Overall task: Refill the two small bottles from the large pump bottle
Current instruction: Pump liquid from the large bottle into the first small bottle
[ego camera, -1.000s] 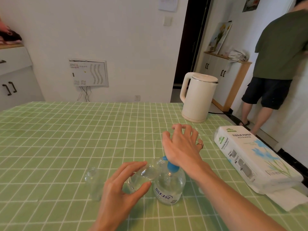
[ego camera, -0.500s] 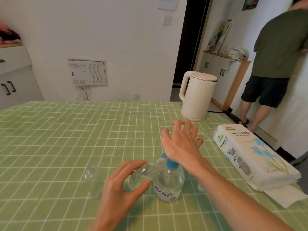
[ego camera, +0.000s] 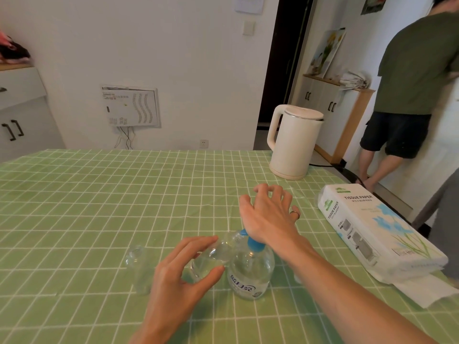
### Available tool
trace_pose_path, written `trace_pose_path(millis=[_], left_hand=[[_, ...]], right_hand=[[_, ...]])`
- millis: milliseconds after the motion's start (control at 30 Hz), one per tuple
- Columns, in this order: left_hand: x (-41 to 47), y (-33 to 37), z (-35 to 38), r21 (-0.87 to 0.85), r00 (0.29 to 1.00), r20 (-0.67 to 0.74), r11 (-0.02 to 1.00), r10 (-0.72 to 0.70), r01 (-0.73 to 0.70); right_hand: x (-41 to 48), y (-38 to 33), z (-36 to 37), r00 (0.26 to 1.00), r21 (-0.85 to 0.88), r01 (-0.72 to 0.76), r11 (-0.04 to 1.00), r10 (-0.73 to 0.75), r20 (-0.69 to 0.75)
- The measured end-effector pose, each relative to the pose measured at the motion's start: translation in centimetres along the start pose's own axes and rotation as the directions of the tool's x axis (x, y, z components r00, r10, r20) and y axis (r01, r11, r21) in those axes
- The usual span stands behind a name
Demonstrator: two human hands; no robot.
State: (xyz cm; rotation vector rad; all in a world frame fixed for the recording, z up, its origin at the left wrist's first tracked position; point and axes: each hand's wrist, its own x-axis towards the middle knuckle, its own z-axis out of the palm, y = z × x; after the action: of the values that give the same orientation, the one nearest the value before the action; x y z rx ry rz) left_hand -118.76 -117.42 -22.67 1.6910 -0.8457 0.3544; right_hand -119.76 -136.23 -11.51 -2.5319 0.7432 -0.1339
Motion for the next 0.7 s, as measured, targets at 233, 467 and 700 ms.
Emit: trace_pose_path(millis=[233, 467, 700], left_hand=[[0.1, -0.1, 0.0, 0.000, 1.000, -0.016, 1.000, 0.009, -0.009], [0.1, 0.0, 0.0, -0.002, 1.000, -0.006, 1.000, -0.004, 0.004], [0.0, 0.0, 0.0, -0.002, 1.000, -0.012, 1.000, 0.000, 0.000]], right_hand=[[0.0, -0.1, -0.3, 1.000, 0.040, 0.004, 0.999, -0.003, -0.023], [0.0, 0.2, 0.5, 1.000, 0.033, -0.020, 0.999, 0.019, 0.010], [0.2, -0.1, 0.0, 1.000, 0.010, -0.006, 1.000, 0.007, -0.016]])
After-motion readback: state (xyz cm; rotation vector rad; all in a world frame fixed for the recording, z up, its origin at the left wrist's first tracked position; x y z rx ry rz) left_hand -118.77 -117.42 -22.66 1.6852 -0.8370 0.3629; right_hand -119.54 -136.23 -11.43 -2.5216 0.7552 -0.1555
